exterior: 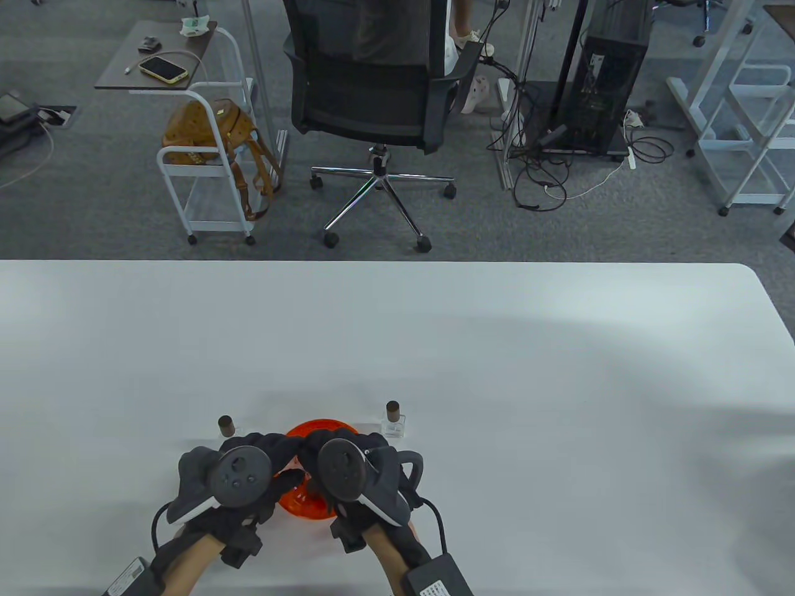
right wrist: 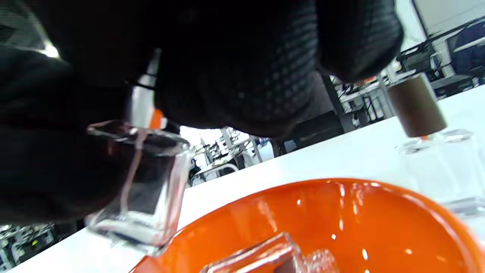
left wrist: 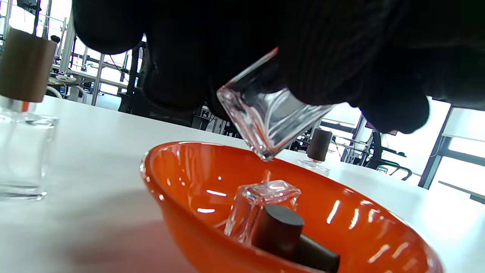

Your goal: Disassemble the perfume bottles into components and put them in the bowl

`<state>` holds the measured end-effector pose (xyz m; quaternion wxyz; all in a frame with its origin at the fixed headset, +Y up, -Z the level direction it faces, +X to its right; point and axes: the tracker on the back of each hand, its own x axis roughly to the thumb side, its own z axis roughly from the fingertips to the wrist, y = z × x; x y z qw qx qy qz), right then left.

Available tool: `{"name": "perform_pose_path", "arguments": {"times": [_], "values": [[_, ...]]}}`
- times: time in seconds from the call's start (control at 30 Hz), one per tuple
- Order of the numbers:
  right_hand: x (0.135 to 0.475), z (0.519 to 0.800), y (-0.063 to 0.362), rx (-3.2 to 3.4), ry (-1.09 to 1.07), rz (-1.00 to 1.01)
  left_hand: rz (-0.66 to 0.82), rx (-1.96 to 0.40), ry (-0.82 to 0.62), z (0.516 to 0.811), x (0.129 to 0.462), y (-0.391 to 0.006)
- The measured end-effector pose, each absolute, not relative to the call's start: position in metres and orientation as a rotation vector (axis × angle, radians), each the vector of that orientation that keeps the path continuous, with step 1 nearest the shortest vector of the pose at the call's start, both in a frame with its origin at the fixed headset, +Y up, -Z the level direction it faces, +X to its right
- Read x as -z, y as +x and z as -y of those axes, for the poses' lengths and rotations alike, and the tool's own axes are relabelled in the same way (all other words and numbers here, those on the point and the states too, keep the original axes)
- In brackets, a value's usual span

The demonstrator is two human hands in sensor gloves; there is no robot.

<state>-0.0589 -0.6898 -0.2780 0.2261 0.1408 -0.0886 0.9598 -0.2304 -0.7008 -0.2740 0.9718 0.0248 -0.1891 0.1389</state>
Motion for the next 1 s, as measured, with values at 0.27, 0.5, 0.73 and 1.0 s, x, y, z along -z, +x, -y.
{"name": "perform_pose_path", "arguments": {"times": [0.27,0.5,0.73,1.0], "values": [[0.2737,0.6885,-0.0648,-2.714,0.417,0.333,0.372,-0.354,0.040,0.7011,0.2760,-0.2358],[0.2718,0.6868,-0.0654,-2.710,0.438,0.323,0.366,-0.402,0.065,0.6998,0.2774,-0.2395],[0.2731,0.6852,-0.0630,-2.690,0.436,0.301,0.381,-0.398,0.079,0.6990,0.2764,-0.2364],[0.2743,0.6865,-0.0615,-2.696,0.436,0.298,0.394,-0.390,0.069,0.7004,0.2759,-0.2345]]}}
